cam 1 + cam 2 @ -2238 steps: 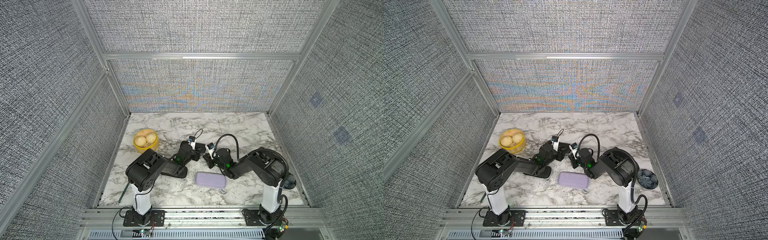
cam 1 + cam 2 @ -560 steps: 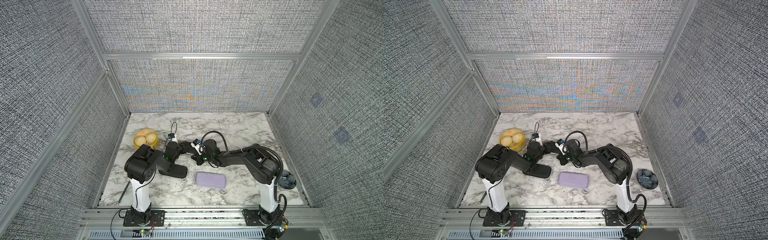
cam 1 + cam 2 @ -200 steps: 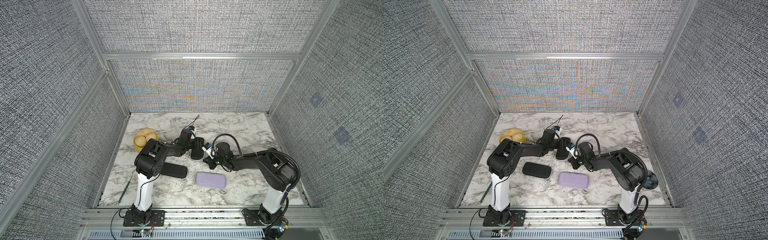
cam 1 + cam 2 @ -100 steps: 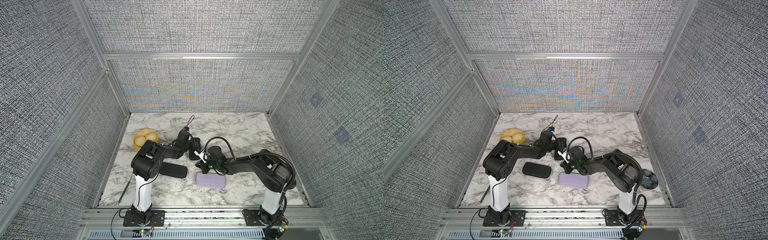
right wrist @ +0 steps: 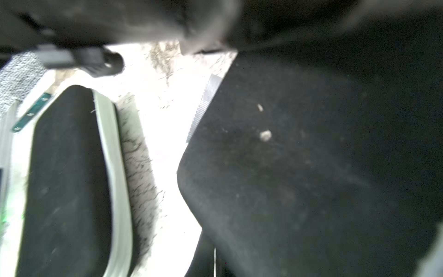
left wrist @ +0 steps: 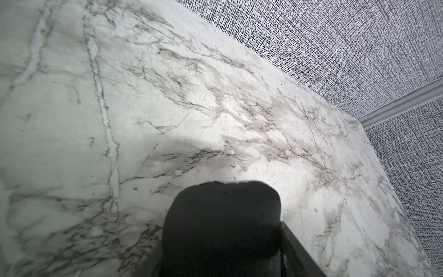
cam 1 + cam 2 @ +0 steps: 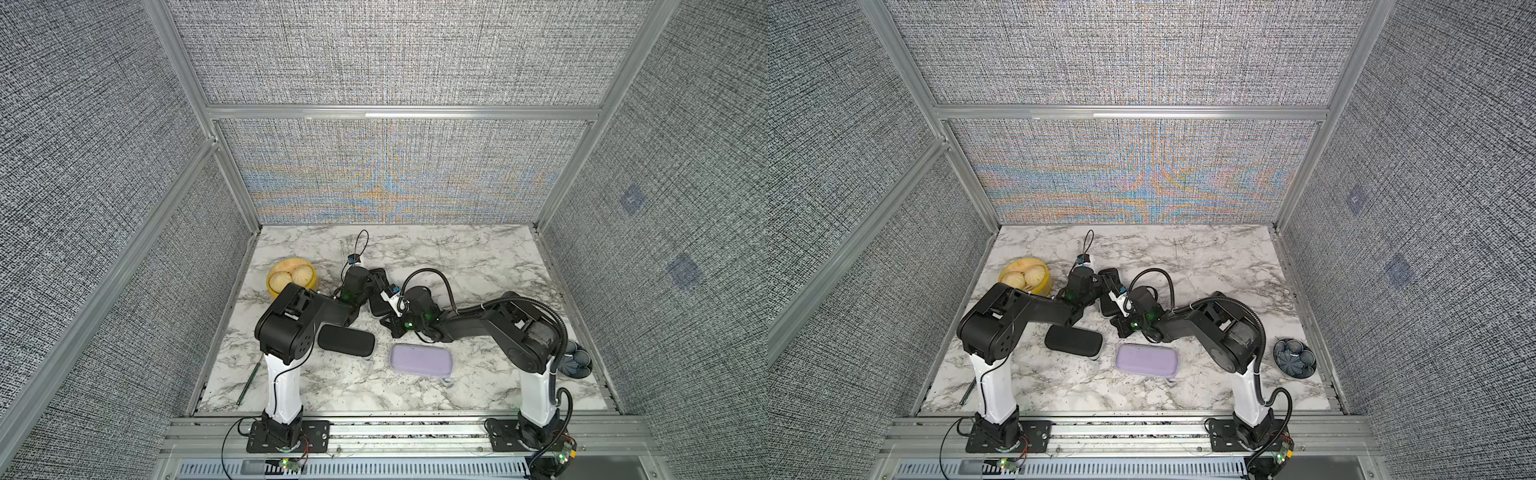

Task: Put umbrellas into zippered umbrella sleeves
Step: Zip the zipper on the umbrella sleeve, then adjust the umbrella sleeve at the center of the board, then zip the zipper on the umbrella sleeve.

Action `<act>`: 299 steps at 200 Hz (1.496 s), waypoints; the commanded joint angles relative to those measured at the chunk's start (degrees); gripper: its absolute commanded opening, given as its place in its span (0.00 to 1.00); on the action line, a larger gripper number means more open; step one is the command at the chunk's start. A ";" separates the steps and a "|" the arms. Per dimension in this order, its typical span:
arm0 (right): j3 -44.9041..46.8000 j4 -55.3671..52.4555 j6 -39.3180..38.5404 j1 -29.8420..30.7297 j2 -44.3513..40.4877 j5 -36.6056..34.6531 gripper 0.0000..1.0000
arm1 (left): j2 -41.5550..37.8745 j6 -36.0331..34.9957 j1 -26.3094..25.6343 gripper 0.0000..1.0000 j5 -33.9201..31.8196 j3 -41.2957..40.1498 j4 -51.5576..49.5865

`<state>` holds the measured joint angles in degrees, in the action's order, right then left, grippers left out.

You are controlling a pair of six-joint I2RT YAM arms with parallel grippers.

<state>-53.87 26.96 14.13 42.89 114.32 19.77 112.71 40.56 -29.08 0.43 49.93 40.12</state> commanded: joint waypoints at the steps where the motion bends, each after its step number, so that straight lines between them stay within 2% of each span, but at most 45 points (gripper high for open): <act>1: 1.94 -1.26 -0.71 -2.30 -1.77 -1.32 0.00 | -2.79 -0.85 -0.39 0.31 2.25 -2.40 0.33; 21: 3.49 -4.41 -3.30 -5.22 -4.03 0.26 0.00 | -5.70 -2.77 -0.10 0.63 1.86 -4.55 -2.17; 36: 3.94 -7.00 -5.16 -7.36 -5.01 0.18 0.00 | -8.10 -3.69 0.36 0.83 1.33 -6.37 -3.18; 49: 4.03 -8.25 -6.13 -9.28 -5.38 0.61 0.00 | -10.18 -5.72 1.11 0.92 0.59 -6.02 -6.51; 53: 3.97 -8.44 -6.60 -9.75 -5.40 0.96 0.00 | -10.80 -6.53 1.40 0.99 0.11 -5.63 -8.10; 60: 3.65 -8.94 -7.90 -10.37 -5.48 1.95 0.00 | -11.53 -8.02 1.88 1.00 -0.22 -4.39 -10.81; 80: 0.75 -13.86 -11.98 -11.72 -5.03 3.78 0.00 | -11.57 -11.47 3.52 1.00 -0.19 -0.80 -14.06; 110: 0.20 -14.63 -13.42 -12.98 -5.82 3.88 0.00 | -5.32 -15.40 4.85 1.00 4.54 7.75 -19.34; 128: -0.47 -15.41 -14.08 -13.53 -5.78 4.16 0.00 | 0.25 -16.90 5.64 1.00 10.90 12.97 -20.75; 154: -1.32 -15.81 -14.26 -13.58 -4.73 4.48 0.00 | 4.41 -16.21 5.73 1.00 18.33 15.05 -17.95; 171: -1.20 -15.58 -14.22 -13.63 -4.72 4.54 0.00 | 3.94 -15.90 5.33 0.94 20.87 13.10 -16.05; 202: -0.63 -15.17 -14.13 -13.63 -4.91 4.40 0.00 | 2.14 -16.18 4.90 0.81 20.14 7.39 -13.61; 220: -0.30 -14.79 -13.88 -13.57 -5.06 4.99 0.00 | 2.21 -16.97 4.89 0.64 17.68 6.49 -15.60; 246: 1.50 -13.52 -13.10 -13.28 -5.69 5.04 0.00 | 2.31 -16.44 4.79 0.55 15.41 5.22 -16.64; 254: 2.35 -12.74 -12.75 -13.01 -6.18 4.97 0.00 | 2.09 -16.09 4.75 0.50 14.96 4.71 -16.39; 260: 3.19 -12.12 -12.41 -12.70 -6.69 4.89 0.00 | 1.91 -16.02 4.82 0.42 14.36 4.45 -16.46; 280: 4.93 -11.14 -11.68 -11.51 -7.91 4.48 0.00 | 1.62 -16.02 4.81 0.41 12.12 3.99 -17.49; 299: 5.48 -11.63 -11.73 -9.91 -9.05 3.71 0.00 | 1.52 -15.22 4.61 0.32 10.58 3.38 -17.43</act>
<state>-48.93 15.46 1.83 31.31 106.30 22.74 114.02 25.12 -24.03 14.52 54.30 29.30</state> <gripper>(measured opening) 0.049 0.400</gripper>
